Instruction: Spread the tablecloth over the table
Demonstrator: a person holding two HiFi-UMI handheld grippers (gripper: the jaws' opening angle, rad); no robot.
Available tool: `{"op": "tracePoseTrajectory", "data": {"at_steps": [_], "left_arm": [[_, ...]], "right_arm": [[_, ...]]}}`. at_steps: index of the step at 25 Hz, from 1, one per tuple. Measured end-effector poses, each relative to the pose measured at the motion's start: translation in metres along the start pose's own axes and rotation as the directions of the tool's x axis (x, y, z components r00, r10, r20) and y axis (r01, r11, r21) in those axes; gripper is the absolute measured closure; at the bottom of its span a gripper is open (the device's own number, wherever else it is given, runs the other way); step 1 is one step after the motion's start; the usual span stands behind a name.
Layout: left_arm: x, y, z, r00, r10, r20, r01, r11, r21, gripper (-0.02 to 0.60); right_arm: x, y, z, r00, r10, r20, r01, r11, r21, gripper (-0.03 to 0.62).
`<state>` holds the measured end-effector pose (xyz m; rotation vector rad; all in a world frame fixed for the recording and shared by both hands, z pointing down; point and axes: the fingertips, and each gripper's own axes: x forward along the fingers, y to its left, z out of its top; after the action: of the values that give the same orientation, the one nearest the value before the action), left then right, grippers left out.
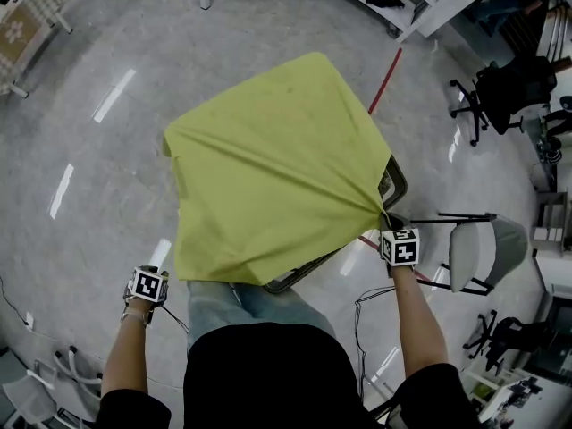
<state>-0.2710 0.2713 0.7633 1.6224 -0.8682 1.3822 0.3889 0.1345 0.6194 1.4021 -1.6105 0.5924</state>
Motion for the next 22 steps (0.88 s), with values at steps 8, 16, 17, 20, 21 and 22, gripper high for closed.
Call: {"op": "tracePoseTrajectory", "data": {"at_steps": [8,16,17,20,21,22], "left_arm": [[-0.013,-0.039,0.062,0.998,-0.018,0.059,0.009,0.988,0.151,0.419],[-0.024,-0.086,0.116,0.991,-0.058,0.121,0.023,0.961,0.275,0.377],[-0.025,-0.091,0.122,0.990,-0.062,0.125,0.024,0.957,0.288,0.373],[-0.029,-0.107,0.141,0.989,-0.077,0.130,0.031,0.945,0.326,0.369],[-0.030,-0.112,0.146,0.988,-0.083,0.132,0.034,0.941,0.337,0.365],[-0.029,-0.116,0.150,0.987,-0.089,0.134,0.037,0.937,0.348,0.365]], "right_arm": [[-0.009,-0.039,-0.006,0.999,-0.035,0.021,0.035,0.999,0.018,0.582],[-0.017,-0.086,-0.037,0.997,-0.083,-0.005,0.083,0.995,0.056,0.582],[-0.017,-0.091,-0.041,0.996,-0.088,-0.010,0.089,0.994,0.063,0.582],[-0.019,-0.104,-0.052,0.994,-0.103,-0.023,0.104,0.991,0.084,0.582],[-0.020,-0.107,-0.055,0.994,-0.106,-0.027,0.108,0.990,0.089,0.582],[-0.020,-0.109,-0.058,0.994,-0.109,-0.030,0.111,0.989,0.094,0.582]]}}
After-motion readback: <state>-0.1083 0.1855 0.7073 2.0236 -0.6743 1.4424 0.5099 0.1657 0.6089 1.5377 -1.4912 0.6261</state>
